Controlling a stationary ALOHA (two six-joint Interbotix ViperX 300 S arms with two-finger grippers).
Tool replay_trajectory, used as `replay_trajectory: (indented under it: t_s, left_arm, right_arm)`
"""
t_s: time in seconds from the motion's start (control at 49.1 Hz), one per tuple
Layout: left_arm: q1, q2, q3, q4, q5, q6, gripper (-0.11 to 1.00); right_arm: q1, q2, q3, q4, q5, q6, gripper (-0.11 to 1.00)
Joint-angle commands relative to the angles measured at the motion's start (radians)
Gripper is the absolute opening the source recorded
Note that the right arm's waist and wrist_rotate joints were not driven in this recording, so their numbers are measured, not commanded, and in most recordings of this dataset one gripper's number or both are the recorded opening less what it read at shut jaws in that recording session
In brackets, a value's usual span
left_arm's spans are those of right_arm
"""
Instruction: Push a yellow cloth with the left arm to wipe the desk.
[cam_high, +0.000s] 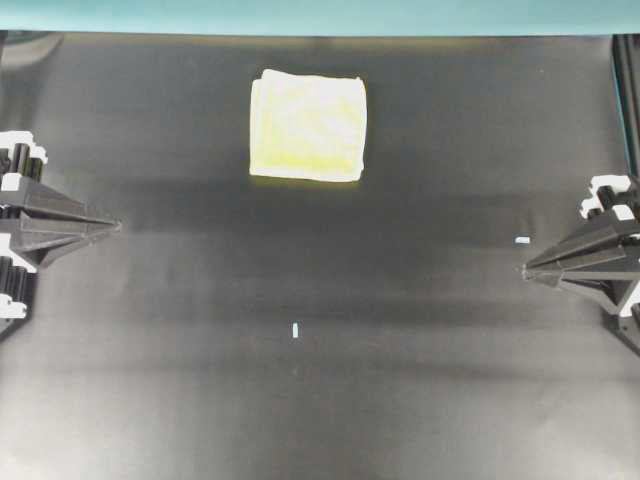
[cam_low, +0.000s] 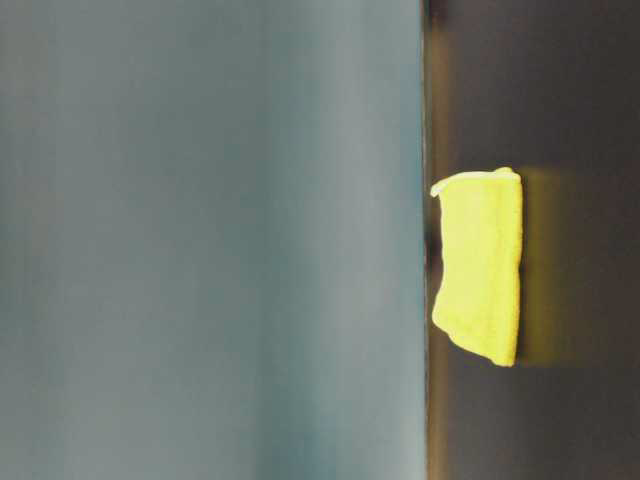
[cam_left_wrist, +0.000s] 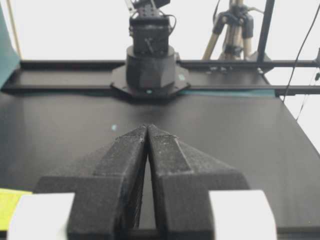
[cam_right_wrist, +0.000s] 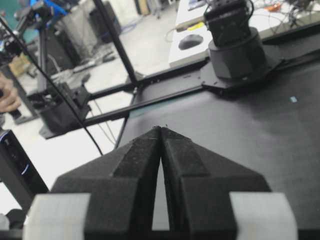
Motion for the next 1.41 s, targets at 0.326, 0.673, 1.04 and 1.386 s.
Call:
replay_trajectory:
  t_s: [0.326, 0.673, 1.04, 1.386]
  left_arm:
    - [0.212, 0.316, -0.170, 0.040, 0.035, -0.011, 0.00]
    - [0.348, 0.828, -0.410, 0.040, -0.041, -0.011, 0.00]
    - [0.410, 1.157, -0.626, 0.041, 0.005, -0.003, 0.70]
    - [0.488, 1.321, -0.675, 0.041, 0.005, -0.011, 0.83]
  right_arm:
    - [0.000, 0.003, -0.023, 0.000, 0.084, 0.000, 0.00]
    - [0.000, 0.005, -0.021, 0.000, 0.112, 0.000, 0.00]
    - [0.000, 0.002, -0.020, 0.008, 0.169, 0.002, 0.00]
    - [0.000, 0.003, -0.017, 0.008, 0.169, 0.002, 0.00]
